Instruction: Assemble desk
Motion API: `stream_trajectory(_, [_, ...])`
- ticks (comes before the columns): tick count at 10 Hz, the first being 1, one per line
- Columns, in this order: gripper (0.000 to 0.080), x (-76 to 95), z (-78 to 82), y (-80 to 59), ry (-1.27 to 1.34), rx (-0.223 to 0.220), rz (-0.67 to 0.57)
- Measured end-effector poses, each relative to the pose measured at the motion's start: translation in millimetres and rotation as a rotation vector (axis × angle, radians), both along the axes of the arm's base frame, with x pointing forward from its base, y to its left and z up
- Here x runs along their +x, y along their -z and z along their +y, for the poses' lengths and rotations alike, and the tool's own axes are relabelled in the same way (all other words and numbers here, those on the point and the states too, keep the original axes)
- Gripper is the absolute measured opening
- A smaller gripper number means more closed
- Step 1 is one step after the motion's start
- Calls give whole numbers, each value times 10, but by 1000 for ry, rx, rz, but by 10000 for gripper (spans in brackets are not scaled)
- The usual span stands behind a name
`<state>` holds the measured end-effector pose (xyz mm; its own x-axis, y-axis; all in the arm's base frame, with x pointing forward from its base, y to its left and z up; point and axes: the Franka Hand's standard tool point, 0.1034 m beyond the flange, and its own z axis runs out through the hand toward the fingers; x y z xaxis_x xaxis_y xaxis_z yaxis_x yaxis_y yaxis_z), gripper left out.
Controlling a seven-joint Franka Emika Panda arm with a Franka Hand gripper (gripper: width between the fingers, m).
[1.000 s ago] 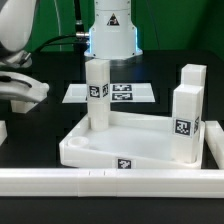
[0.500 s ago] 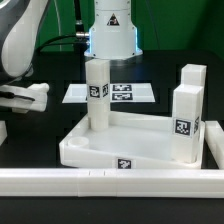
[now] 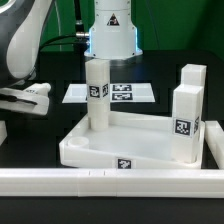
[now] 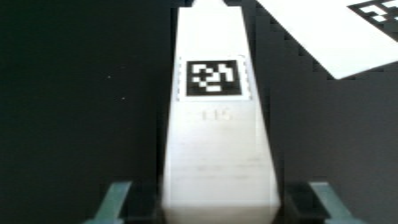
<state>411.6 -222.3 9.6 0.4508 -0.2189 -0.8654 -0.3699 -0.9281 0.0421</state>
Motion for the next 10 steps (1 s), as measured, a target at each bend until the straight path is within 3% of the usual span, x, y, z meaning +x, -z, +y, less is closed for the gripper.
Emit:
stream_trajectory(3, [285, 36, 29, -42, -19, 2, -8])
stream_trajectory(4, [285, 98, 33, -137, -45, 6, -23])
stream_trajectory(6, [287, 304, 173, -455, -56, 9, -66])
stream_trajectory(7, [287, 395, 239, -591, -50, -11, -86])
stream_trajectory(8, [287, 425, 241, -648, -61, -1, -117])
stream_trajectory(10, [287, 344, 166, -579, -52, 3, -125])
